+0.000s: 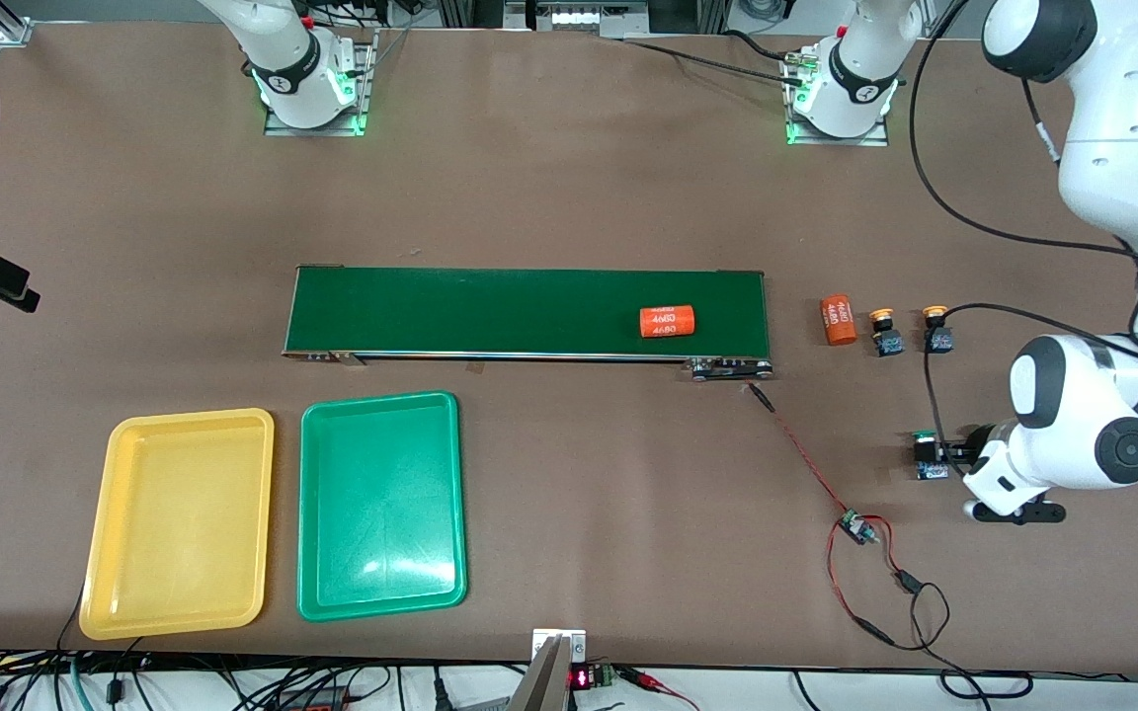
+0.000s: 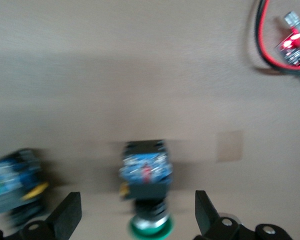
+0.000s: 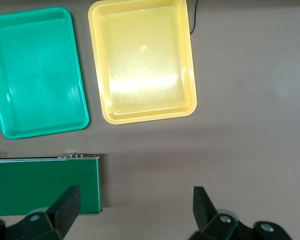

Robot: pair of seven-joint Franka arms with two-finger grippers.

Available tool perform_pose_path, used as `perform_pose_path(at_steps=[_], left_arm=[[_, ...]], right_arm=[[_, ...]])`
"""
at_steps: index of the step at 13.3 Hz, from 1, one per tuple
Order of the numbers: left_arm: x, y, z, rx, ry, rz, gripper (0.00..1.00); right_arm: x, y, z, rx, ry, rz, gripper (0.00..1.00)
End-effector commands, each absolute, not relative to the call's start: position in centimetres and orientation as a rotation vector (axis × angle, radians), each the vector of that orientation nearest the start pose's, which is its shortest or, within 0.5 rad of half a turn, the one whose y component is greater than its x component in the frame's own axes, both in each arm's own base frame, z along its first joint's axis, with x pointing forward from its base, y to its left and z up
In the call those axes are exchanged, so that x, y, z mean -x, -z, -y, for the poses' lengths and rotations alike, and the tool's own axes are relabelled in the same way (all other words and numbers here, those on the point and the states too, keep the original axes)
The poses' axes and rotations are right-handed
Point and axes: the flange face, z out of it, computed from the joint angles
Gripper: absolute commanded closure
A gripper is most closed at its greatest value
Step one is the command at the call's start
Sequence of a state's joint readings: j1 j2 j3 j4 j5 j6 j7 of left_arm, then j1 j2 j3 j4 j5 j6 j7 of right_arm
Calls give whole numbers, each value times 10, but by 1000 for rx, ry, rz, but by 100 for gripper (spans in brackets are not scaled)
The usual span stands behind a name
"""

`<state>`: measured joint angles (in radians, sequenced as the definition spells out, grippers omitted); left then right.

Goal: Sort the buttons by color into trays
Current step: 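Reach and grasp a blue push button with the left gripper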

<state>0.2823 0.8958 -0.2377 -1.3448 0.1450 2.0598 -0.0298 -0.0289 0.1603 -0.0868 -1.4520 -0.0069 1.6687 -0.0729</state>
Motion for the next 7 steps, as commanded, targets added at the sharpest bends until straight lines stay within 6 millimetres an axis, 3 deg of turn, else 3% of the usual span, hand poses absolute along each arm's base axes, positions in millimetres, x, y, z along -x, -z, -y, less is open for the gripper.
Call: perform_pose_path(at_steps=[1, 2, 3, 5, 7], left_arm=[[-721, -180, -58, 3255, -224, 170, 10], [-721, -179, -61, 3253, -216, 171, 36], [-720, -173, -63, 3254, -217, 160, 48], [-723, -173, -69, 3214, -171, 116, 60], [-725, -184, -65, 3193, -163, 90, 65]], right_arm=[[-606, -599, 67, 3149, 99, -69, 0], [-606, -600, 67, 3149, 101, -69, 0], [-606, -599, 67, 3149, 99, -69, 0], [-606, -599, 66, 3148, 97, -67, 0], [-606, -599, 66, 3148, 94, -67, 0]])
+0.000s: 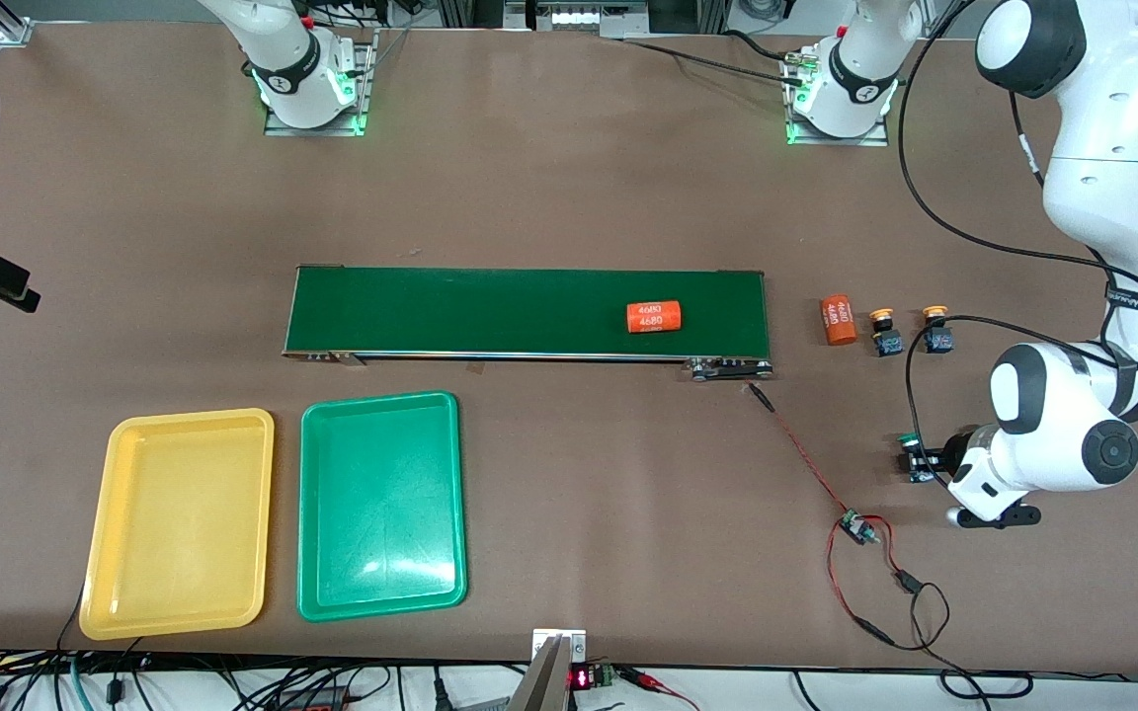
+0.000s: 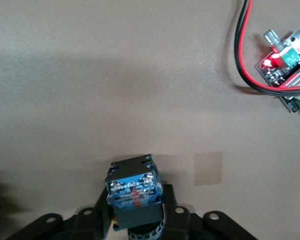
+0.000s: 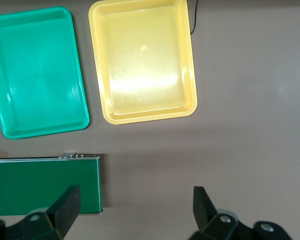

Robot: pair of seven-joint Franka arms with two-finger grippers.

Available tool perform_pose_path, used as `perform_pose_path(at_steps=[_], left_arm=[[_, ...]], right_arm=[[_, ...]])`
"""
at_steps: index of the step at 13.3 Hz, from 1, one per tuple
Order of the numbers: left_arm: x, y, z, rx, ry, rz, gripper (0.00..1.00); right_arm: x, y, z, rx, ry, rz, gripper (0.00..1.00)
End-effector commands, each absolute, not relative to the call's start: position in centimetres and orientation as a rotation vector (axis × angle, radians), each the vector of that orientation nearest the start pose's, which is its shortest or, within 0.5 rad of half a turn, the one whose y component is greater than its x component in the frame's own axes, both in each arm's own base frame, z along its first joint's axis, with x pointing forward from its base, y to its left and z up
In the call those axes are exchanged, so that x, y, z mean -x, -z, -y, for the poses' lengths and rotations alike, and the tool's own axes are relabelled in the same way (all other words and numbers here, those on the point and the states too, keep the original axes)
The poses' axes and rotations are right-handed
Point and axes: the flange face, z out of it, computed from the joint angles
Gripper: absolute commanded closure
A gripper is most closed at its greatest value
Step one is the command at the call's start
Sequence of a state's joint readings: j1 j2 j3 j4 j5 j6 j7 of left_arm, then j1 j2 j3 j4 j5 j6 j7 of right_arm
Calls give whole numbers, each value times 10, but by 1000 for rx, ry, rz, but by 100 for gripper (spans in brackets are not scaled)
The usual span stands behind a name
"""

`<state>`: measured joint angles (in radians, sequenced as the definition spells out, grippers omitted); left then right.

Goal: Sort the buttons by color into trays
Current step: 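Reach and grasp a blue push button with the left gripper, then place the push button on the green belt with the left gripper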

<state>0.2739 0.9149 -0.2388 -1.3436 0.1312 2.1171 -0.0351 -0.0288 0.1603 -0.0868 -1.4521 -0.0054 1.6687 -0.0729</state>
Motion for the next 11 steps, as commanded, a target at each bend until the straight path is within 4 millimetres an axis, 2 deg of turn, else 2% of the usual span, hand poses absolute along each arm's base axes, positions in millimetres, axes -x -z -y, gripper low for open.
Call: perform_pose_path(at_steps=[1, 2, 4, 6, 8, 10, 11], left_arm=[[-724, -190, -61, 3190, -188, 81, 65], [-723, -203, -51, 3184, -227, 63, 65], [-714, -249, -32, 3171, -337, 17, 65], [-697, -278, 14, 3177, -459, -24, 65], [-671, -301, 62, 3167, -485, -106, 65], [-639, -309, 129, 3165, -531, -177, 65], [-627, -309, 157, 3157, -551, -155, 65]], right_arm=[[-606, -599, 66, 3148, 94, -67, 0], [-606, -599, 66, 3148, 94, -67, 0], [-605, -600, 66, 3148, 94, -67, 0], [-605, -600, 65, 3148, 92, -64, 0], [-605, -600, 66, 3147, 92, -67, 0], [-606, -599, 68, 3147, 94, -72, 0], [-606, -599, 67, 3147, 94, -69, 0]])
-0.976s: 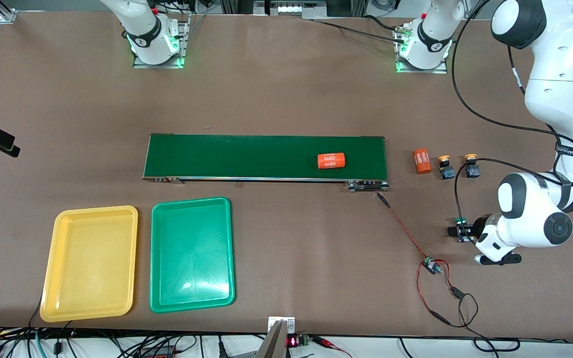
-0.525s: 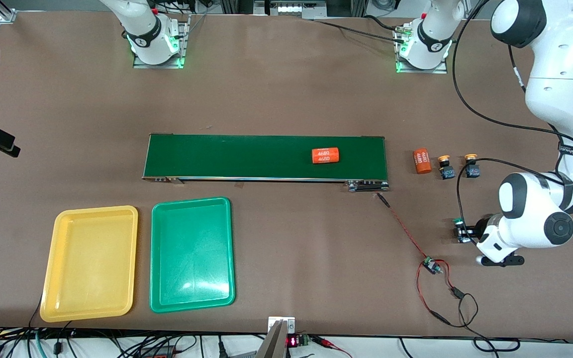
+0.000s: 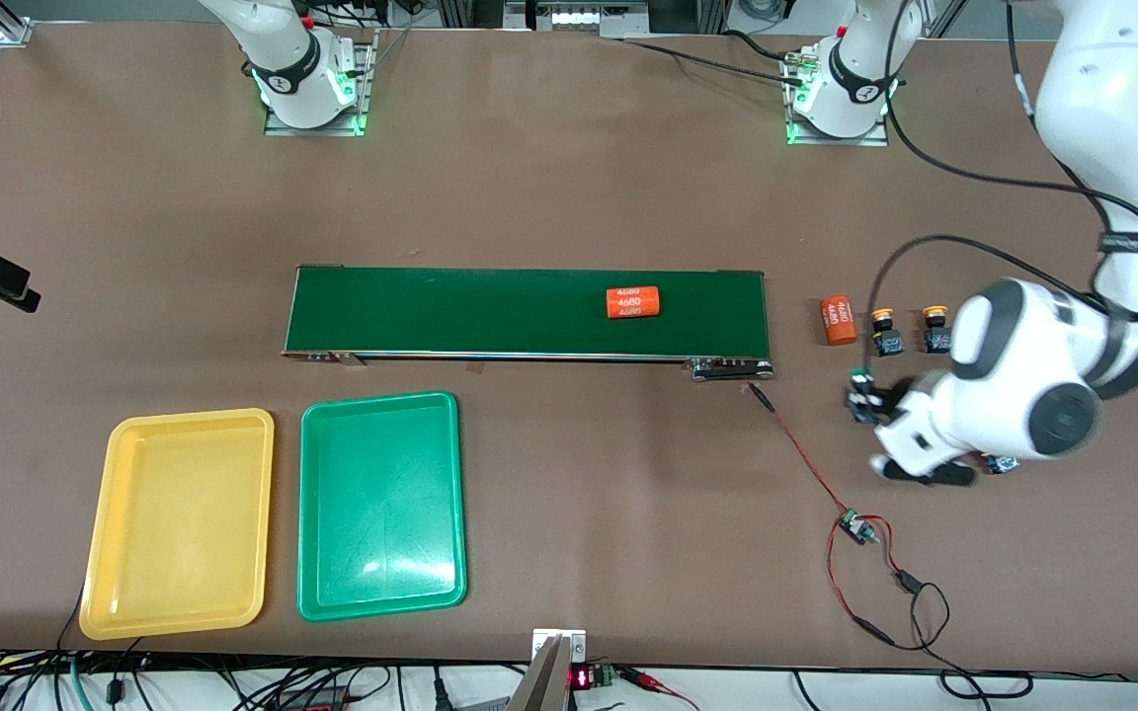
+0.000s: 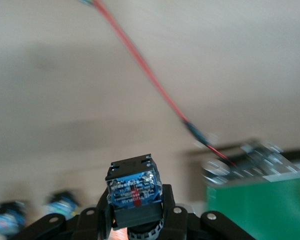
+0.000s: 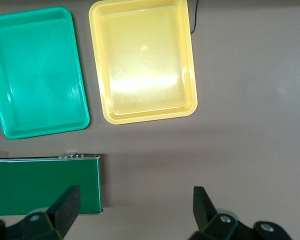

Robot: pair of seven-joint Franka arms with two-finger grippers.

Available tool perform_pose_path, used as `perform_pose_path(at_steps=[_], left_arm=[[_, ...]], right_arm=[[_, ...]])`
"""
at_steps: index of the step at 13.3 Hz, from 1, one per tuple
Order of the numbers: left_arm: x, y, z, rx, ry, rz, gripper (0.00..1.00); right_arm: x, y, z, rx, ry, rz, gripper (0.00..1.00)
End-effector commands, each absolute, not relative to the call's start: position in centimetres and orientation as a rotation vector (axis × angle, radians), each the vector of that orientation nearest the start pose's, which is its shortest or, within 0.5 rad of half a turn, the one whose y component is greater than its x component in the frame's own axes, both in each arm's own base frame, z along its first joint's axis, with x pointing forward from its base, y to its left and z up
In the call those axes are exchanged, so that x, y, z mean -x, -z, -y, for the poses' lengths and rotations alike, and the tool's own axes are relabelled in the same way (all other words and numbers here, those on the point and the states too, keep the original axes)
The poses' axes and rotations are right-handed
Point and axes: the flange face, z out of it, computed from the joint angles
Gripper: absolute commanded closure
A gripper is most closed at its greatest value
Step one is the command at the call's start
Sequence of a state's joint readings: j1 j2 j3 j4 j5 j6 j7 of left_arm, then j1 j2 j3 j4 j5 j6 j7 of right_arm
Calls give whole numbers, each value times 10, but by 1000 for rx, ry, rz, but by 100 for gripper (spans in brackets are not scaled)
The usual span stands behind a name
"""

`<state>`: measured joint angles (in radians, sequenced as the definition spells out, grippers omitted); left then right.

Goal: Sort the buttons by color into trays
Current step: 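Place the push button on the green belt with the left gripper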

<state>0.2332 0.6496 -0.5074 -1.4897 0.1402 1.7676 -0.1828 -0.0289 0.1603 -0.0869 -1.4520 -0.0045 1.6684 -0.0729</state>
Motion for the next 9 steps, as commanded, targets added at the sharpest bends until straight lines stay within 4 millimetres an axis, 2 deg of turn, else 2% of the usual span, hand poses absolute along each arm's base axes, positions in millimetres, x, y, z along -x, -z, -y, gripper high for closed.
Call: perform_pose_path(at_steps=[1, 2, 3, 4, 6, 8, 9], left_arm=[[-610, -308, 188, 3146, -578, -122, 65], [-596, -309, 215, 3146, -566, -87, 65], [-578, -299, 236, 3146, -548, -39, 65], [-560, -289, 247, 3143, -521, -19, 65], [-535, -271, 254, 3148, -469, -48, 65], [-529, -266, 258, 3145, -476, -51, 63], [-527, -263, 260, 3151, -466, -57, 58]], right_arm=[[-606, -599, 67, 3145, 94, -69, 0], [-606, -599, 67, 3145, 94, -69, 0], [-606, -599, 66, 3145, 94, -67, 0], [-606, -599, 67, 3145, 94, -69, 0], [-606, -599, 67, 3145, 95, -69, 0], [-606, -599, 67, 3133, 98, -73, 0], [-606, -599, 66, 3132, 99, -73, 0]])
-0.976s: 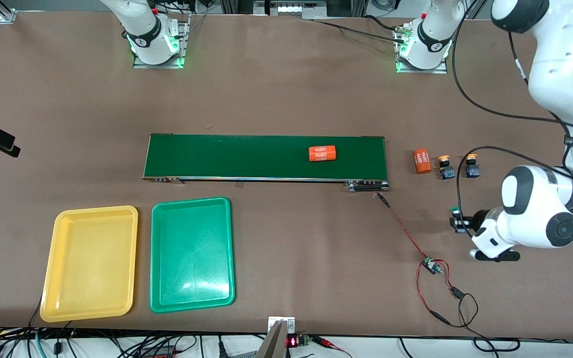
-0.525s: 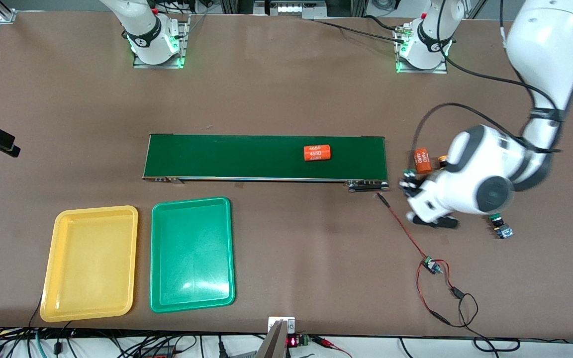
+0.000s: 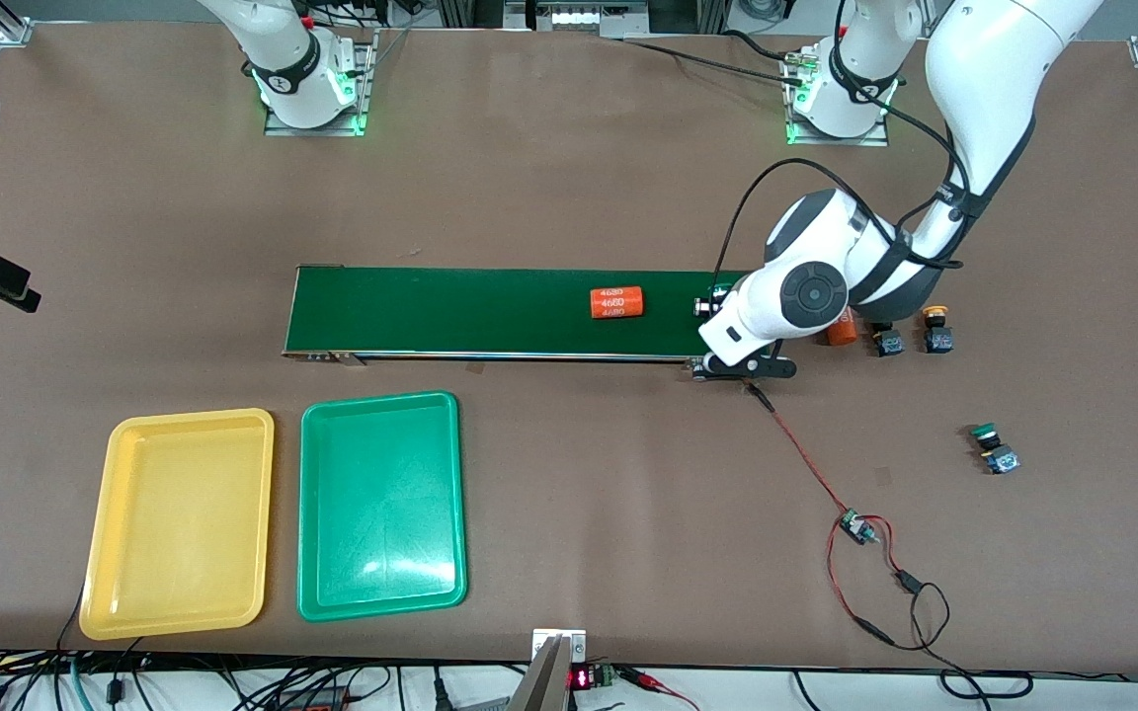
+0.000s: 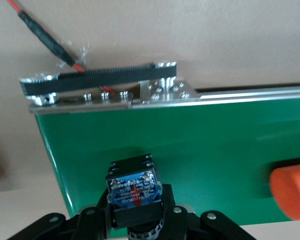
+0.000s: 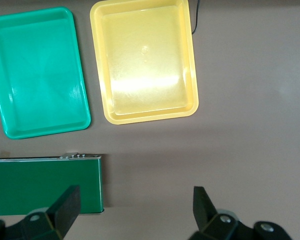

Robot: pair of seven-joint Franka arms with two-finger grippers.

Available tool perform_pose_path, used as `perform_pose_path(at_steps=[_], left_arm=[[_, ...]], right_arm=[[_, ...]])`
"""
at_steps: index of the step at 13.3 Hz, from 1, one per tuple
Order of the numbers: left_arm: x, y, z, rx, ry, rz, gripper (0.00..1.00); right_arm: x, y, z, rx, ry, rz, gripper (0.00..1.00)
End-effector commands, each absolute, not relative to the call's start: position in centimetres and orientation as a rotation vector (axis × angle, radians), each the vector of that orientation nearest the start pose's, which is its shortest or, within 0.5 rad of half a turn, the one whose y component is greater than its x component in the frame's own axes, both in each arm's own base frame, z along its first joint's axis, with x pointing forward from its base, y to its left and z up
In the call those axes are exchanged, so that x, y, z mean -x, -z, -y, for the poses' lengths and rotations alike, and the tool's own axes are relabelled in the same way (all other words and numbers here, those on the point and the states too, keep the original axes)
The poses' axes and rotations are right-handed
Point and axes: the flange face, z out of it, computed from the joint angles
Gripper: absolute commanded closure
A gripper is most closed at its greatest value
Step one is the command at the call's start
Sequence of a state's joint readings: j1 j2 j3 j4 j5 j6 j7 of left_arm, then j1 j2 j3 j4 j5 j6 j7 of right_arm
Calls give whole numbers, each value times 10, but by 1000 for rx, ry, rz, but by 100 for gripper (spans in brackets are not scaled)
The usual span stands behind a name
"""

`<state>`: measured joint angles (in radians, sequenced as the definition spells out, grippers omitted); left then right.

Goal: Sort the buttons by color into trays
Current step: 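Place the push button on the green belt with the left gripper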

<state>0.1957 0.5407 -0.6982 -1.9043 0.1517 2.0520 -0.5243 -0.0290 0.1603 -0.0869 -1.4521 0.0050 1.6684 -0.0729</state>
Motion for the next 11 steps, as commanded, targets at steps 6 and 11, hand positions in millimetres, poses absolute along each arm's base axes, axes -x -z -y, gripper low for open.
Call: perform_pose_path(at_steps=[6, 11], left_arm=[[-528, -264, 260, 3151, -469, -53, 0], [-575, -327, 238, 3167, -377, 30, 0]], right_arm=[[-607, -600, 67, 3133, 106, -75, 0], [-607, -600, 66, 3132, 106, -73, 0]])
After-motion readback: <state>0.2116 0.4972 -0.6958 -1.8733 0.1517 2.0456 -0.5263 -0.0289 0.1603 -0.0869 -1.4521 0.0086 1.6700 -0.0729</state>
